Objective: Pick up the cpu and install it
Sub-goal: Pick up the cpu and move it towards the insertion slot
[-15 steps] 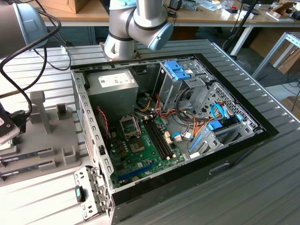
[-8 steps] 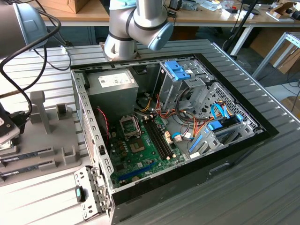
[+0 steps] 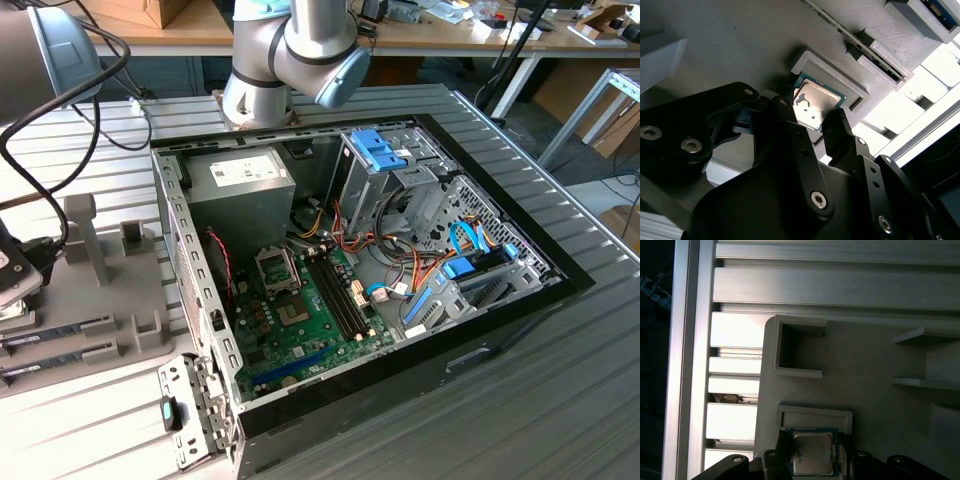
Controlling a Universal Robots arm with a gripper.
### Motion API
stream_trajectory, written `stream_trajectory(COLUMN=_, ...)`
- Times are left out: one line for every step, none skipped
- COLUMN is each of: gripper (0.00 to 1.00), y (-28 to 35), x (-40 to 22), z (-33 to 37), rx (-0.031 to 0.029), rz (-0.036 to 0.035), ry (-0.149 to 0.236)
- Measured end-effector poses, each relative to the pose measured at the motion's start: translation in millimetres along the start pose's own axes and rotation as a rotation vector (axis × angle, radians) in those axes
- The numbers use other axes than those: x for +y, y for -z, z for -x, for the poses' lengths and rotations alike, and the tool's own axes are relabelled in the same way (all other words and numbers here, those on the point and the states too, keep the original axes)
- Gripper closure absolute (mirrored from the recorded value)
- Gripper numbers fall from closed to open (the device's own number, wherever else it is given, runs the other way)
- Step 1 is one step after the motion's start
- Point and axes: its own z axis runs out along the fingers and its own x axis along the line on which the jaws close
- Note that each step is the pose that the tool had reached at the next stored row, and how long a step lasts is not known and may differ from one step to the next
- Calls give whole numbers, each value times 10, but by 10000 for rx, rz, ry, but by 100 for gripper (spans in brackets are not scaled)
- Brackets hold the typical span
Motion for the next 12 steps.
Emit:
stream_trajectory(gripper=53, y=0, x=0, z=0, rx=0, rz=0, ry=0)
stream_trajectory(gripper=53, y=0, x=0, z=0, rx=-1, rz=1, ry=0)
stream_trajectory(gripper=53, y=0, x=0, z=0, rx=0, rz=1, ry=0)
stream_trajectory(gripper=53, y=0, x=0, z=0, rx=-1, rz=1, ry=0)
stream_trajectory(gripper=53, y=0, x=0, z=0, rx=-1, rz=2, ry=0)
stream_trajectory(gripper=53, y=4, x=0, z=0, rx=-2, rz=2, ry=0)
stream_trajectory(gripper=53, y=12, x=0, z=-1, rx=0, rz=1, ry=0)
stream_trajectory(gripper=53, y=20, x=1, z=-1, rx=0, rz=1, ry=0)
stream_trajectory(gripper=53, y=28, x=1, z=-1, rx=0, rz=3, ry=0)
stream_trajectory(gripper=53, y=36, x=1, z=-1, rx=-1, rz=4, ry=0)
stream_trajectory(gripper=53, y=44, x=2, z=-1, rx=0, rz=4, ry=0)
stream_trajectory(gripper=53, y=55, x=2, z=-1, rx=0, rz=8, ry=0)
